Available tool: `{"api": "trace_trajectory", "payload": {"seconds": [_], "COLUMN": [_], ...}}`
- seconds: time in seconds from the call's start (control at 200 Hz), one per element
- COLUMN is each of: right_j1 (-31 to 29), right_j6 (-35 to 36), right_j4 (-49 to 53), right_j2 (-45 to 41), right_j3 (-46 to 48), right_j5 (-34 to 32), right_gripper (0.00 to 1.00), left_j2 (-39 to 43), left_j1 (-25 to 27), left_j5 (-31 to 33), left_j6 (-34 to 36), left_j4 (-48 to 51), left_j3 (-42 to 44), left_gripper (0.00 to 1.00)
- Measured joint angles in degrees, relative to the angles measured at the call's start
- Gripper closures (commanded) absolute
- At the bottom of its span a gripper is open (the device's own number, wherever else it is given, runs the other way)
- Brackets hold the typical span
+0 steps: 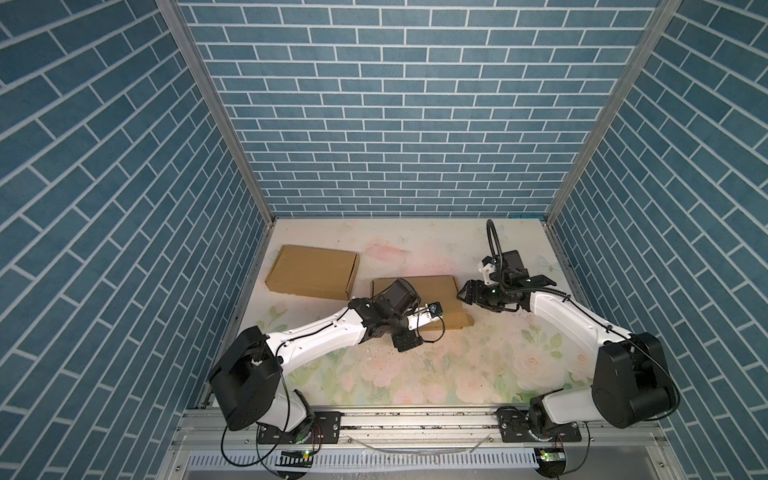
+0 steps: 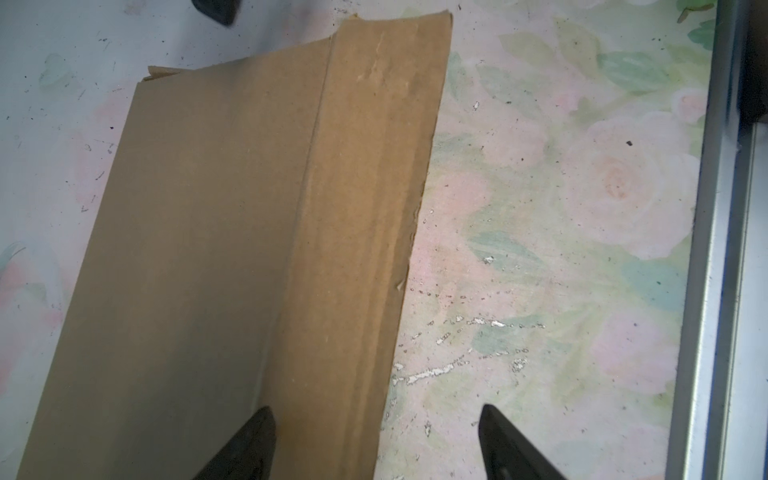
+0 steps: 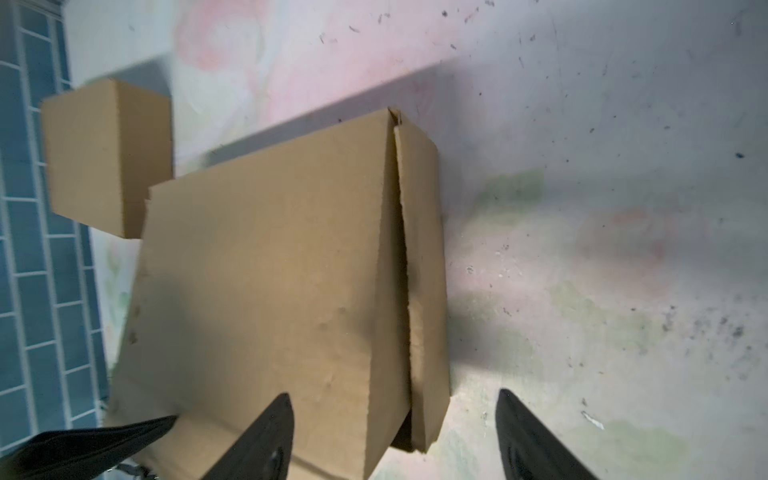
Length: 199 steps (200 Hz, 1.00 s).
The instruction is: Fold the paper box
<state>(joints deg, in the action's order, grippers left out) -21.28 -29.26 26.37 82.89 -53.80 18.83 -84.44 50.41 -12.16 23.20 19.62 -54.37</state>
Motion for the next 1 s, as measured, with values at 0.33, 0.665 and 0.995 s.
{"api": "trace_trajectory", "payload": {"seconds": [0.33,0.665,0.995], "right_j1": [-1.73,-1.55,4.66], "right_j6": [0.81,0.59,-3.52], "right_j4": [-1.70,-4.52,-13.11], "right_j2": [7.76,8.07,7.67], "right_j3": [0.22,0.57,2.25], "right_j5": [-4.68,-0.61,14.40], "right_gripper": [0.29,0.14,0.04], "left_j2": [-2.08,14.36,10.27], "left_j1": [-0.04,-14.29,-28.70], "left_j5": [0.87,1.64,-0.31], "left_j6": [-3.30,-18.05,-39.50], "left_j4": [-6.95,-12.22,-13.42], "left_j3": [5.88,7.78,12.57], "left_gripper": [0.22,0.32,0.28]}}
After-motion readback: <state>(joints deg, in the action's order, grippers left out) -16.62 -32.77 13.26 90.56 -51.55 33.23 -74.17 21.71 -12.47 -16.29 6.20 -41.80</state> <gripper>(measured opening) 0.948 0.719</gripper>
